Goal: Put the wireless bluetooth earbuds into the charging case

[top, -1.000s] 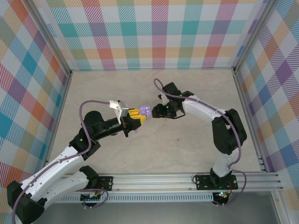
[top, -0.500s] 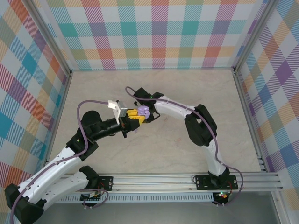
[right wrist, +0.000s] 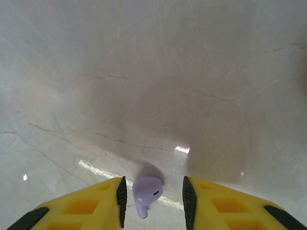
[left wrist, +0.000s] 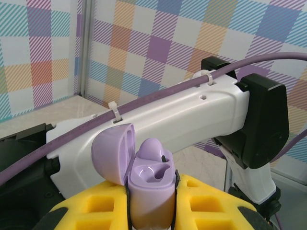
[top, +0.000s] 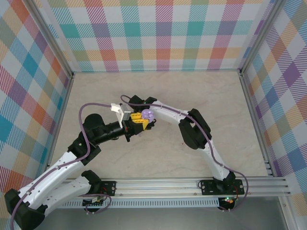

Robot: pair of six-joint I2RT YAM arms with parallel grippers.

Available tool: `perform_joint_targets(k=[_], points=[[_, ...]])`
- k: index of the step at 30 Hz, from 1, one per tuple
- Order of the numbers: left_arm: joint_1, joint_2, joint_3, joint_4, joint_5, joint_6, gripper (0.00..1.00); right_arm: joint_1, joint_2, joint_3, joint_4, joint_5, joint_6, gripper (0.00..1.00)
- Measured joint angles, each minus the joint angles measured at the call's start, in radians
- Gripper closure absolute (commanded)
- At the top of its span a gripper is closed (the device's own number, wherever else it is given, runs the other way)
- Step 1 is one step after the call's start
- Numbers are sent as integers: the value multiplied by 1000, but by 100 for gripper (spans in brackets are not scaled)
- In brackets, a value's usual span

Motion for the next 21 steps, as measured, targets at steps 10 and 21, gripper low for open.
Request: perform_joint_targets(k=[10, 21], points=[[0, 0, 0, 0, 4, 0, 81, 25, 39, 55, -53, 42, -1, 62], [0, 3, 0, 0, 4, 0, 82, 39, 52, 76, -98, 110, -19, 72]])
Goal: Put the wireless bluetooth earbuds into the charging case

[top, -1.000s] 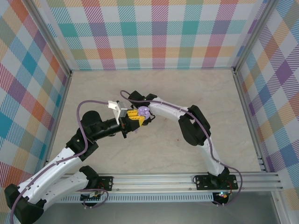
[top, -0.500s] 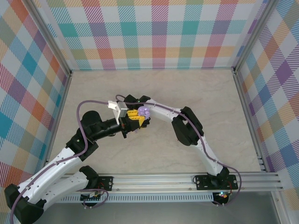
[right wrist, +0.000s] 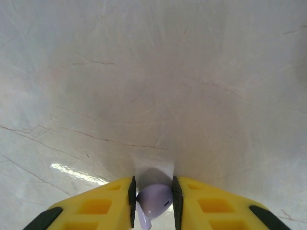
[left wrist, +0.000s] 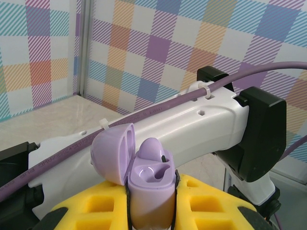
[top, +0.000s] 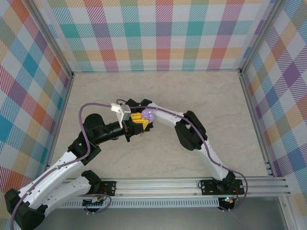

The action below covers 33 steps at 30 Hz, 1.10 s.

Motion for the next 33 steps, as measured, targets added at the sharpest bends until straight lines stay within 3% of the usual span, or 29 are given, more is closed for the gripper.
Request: perform_joint_targets(k=[7, 20, 27, 33], points=[[0, 6, 0, 0, 0, 0, 81, -14, -46, -87, 36, 22, -17, 72], [0, 34, 0, 3, 1, -5, 81, -158, -231, -395, 68, 73, -133, 70], [0, 45, 0, 11, 3, -8, 81, -178, -253, -433, 90, 64, -167, 61], [0, 61, 0, 11, 3, -8, 81, -184, -254, -434, 87, 56, -133, 61]])
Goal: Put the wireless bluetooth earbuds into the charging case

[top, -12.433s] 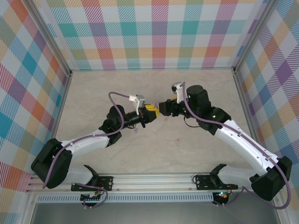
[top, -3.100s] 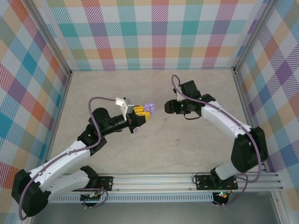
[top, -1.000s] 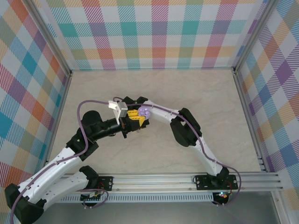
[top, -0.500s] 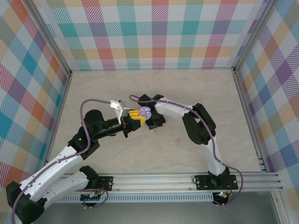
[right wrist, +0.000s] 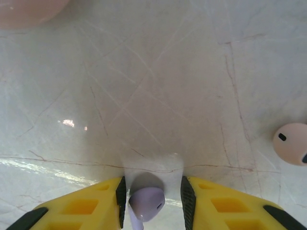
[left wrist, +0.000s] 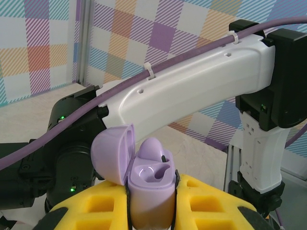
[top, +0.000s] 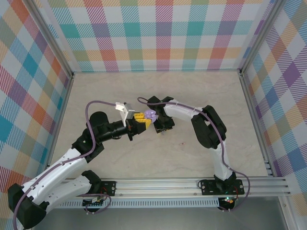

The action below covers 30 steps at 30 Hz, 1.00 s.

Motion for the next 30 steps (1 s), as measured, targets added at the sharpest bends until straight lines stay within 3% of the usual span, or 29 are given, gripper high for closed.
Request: perform_joint_targets(k=[9, 30], points=[[0, 11, 1, 1, 1, 0, 81, -1, 0, 0, 1, -14, 118, 66], [0, 11, 11, 1, 7, 0, 81, 32, 0, 8, -68, 10, 160, 62]])
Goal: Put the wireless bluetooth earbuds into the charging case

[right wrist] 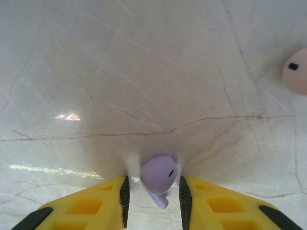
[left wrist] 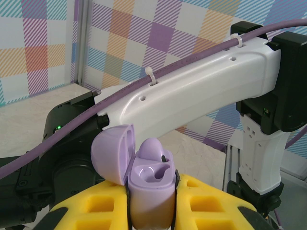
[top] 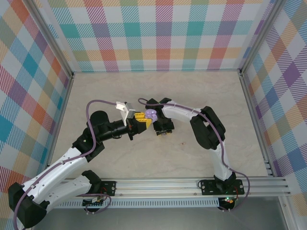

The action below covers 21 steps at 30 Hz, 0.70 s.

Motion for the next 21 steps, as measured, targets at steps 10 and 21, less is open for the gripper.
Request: perform_joint_targets(k=[10, 21], points=[[0, 0, 0, 0, 0, 0, 81, 0, 5, 61, -5, 34, -13, 60], [0, 0, 0, 0, 0, 0, 81, 0, 35, 67, -18, 34, -36, 60]])
